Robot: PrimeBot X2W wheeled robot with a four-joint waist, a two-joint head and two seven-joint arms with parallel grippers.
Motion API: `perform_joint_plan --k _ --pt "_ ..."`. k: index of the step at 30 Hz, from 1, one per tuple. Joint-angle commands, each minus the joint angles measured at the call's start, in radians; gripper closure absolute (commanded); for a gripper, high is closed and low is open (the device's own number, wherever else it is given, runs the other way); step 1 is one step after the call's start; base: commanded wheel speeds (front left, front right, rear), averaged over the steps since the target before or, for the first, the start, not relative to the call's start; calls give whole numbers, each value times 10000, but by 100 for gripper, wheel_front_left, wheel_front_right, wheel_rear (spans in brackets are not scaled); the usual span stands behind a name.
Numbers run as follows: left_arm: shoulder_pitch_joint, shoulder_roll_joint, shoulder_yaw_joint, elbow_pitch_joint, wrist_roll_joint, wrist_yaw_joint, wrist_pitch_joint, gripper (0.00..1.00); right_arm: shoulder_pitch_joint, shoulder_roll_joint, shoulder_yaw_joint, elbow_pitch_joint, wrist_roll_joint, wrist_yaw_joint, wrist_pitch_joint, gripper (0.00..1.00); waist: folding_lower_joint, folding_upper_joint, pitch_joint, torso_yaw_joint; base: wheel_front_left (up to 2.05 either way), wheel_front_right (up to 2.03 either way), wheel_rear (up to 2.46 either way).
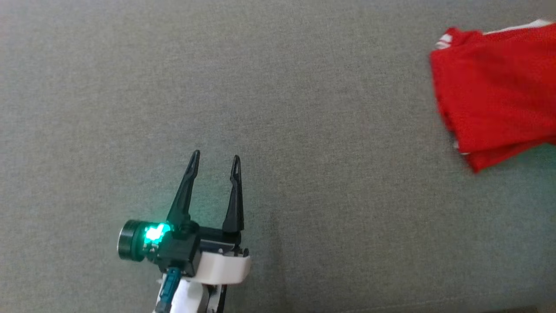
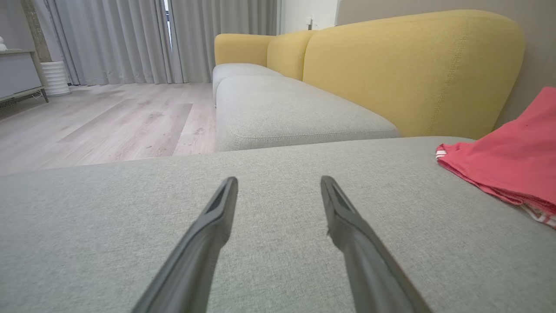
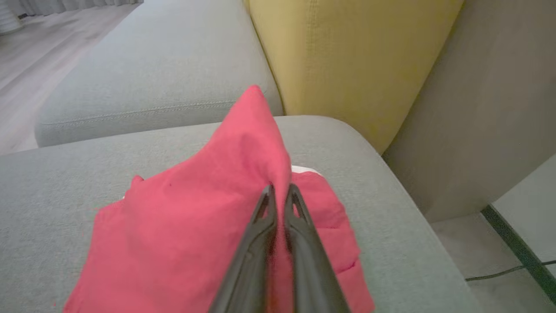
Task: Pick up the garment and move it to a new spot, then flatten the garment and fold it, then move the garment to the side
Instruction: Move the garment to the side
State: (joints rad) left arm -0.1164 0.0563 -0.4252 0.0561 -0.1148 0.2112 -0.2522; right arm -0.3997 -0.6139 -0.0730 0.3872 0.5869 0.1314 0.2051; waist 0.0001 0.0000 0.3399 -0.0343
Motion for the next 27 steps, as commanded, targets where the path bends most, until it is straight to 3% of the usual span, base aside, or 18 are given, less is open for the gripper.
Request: perform_joint_plan --k 1,2,3,4,9,17,18,20,27 --pt "-311 -60 287 -391 24 -25 -95 0 85 -512 -275 -463 -142 -7 102 98 -1 0 145 -19 0 0 0" --pt "-341 -60 287 -389 20 -58 -95 0 165 -522 -465 -522 -233 -7 212 63 -1 0 163 0 0 0 0" --pt "-360 -60 292 -381 6 -96 -95 0 246 -519 -665 -581 -374 -7 290 14 -1 0 164 26 0 0 0" --pt "-372 -60 302 -369 -11 -134 -95 0 311 -481 -884 -643 -571 -7 302 0 -1 0 148 55 0 0 0" --pt "-265 -60 405 -245 -47 -270 -95 0 837 409 -1321 -1298 -1930 -7 93 0 -1 0 -383 237 0 0 0" --pt "294 -60 550 -125 -103 -336 -95 0 2112 2413 -304 -2086 -2565 -7 -339 0 -1 0 -1665 544 0 0 0" --pt "515 -60 604 -79 -126 -348 -95 0 2487 2932 143 -2107 -2578 -7 -646 0 -1 0 -2044 642 0 0 0" --pt "760 -60 645 6 -156 -378 -95 0 2850 3380 574 -2017 -2591 -7 -1106 0 -1 0 -2441 748 0 0 0" --pt "1584 -60 627 97 -233 -415 -95 0 3966 4586 1775 -1416 -2629 -7 -3508 0 -1 0 -3523 1257 0 0 0"
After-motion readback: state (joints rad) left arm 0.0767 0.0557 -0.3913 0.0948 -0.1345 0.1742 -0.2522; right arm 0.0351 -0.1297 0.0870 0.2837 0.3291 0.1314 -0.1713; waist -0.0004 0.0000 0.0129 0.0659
